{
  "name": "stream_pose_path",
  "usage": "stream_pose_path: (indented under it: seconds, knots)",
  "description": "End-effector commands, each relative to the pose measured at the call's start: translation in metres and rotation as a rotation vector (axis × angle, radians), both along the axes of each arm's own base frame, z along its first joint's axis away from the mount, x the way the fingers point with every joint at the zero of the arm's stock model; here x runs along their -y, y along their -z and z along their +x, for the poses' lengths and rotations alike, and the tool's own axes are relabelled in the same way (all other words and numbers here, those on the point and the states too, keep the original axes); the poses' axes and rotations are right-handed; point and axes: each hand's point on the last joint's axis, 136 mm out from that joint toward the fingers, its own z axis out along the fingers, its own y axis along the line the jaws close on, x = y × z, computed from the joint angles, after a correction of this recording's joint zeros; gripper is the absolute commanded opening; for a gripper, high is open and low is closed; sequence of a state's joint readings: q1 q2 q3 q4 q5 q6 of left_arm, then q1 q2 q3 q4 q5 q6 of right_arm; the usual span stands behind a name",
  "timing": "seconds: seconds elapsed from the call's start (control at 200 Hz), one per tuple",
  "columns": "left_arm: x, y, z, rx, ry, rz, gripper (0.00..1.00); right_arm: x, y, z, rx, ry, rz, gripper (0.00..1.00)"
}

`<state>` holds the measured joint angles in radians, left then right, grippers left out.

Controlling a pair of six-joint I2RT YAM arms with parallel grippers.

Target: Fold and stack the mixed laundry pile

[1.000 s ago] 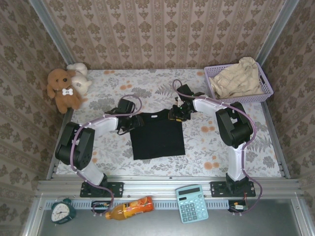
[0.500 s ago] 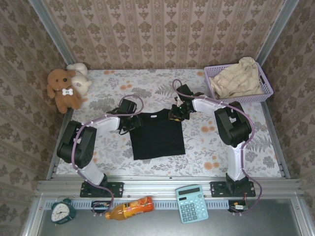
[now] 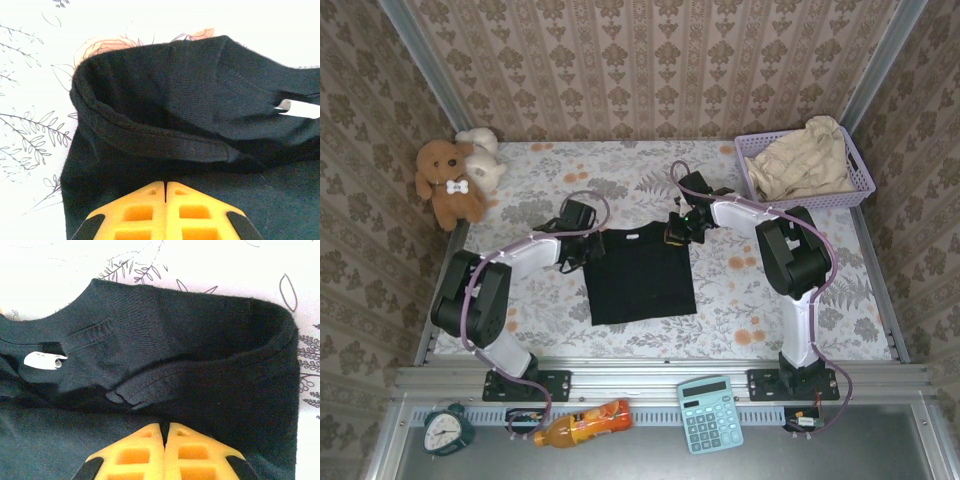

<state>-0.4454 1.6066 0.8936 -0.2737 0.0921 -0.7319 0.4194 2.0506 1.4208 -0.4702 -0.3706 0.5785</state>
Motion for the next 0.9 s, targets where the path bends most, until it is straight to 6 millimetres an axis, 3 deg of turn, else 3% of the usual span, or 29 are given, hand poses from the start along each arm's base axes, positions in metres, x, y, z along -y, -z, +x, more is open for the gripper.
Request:
stream_pose_path:
  seconds: [0.0,0.21,0.3,0.39,0.48,0.51,0.53,0.55,0.565,0.57,0.58,0.59,0.645,0.81,0.895]
  knots:
    - [0.001,-0.031,0.005,0.049,0.018,0.001,0.0,-0.005,-0.02,0.005,0.039,-0.007,0.033,0.0]
    - [-0.001,-0.071,0.008,0.13,0.0,-0.024,0.0,-0.002,-0.058,0.004,0.112,-0.007,0.049,0.0]
    - [0.003,-0.092,0.017,0.183,0.011,-0.036,0.0,0.003,-0.077,0.013,0.149,0.01,0.045,0.0]
    - [0.003,-0.111,0.043,0.242,0.0,-0.053,0.0,0.007,-0.094,0.036,0.205,0.046,0.063,0.0]
    - [0.0,-0.106,0.088,0.26,-0.026,-0.064,0.01,0.012,-0.095,0.078,0.251,0.094,0.056,0.0]
    - [-0.002,-0.098,0.105,0.245,-0.028,-0.058,0.05,0.012,-0.091,0.096,0.255,0.108,0.058,0.14]
    - [-0.005,-0.09,0.115,0.223,-0.034,-0.045,0.15,0.012,-0.087,0.106,0.243,0.12,0.064,0.28]
    - [-0.008,-0.083,0.123,0.196,-0.041,-0.032,0.36,0.011,-0.082,0.115,0.229,0.128,0.073,0.47]
    - [-0.011,-0.076,0.128,0.169,-0.048,-0.019,0.6,0.01,-0.079,0.123,0.222,0.135,0.081,0.66]
    - [-0.011,-0.075,0.13,0.167,-0.05,-0.016,0.67,0.011,-0.077,0.123,0.21,0.136,0.079,0.77]
    - [-0.012,-0.071,0.132,0.148,-0.051,-0.006,0.9,0.012,-0.074,0.124,0.19,0.141,0.075,0.94]
    - [-0.013,-0.069,0.135,0.136,-0.054,0.001,0.97,0.012,-0.072,0.127,0.182,0.145,0.074,0.99]
    - [-0.017,-0.064,0.141,0.089,-0.044,0.042,1.0,0.014,-0.07,0.133,0.161,0.148,0.067,1.0]
    - [-0.009,-0.107,0.136,0.239,0.024,0.097,1.0,0.024,-0.107,0.122,0.295,0.136,0.061,1.0]
    - [-0.004,-0.118,0.123,0.248,0.037,0.058,1.0,0.027,-0.108,0.112,0.303,0.119,0.046,1.0]
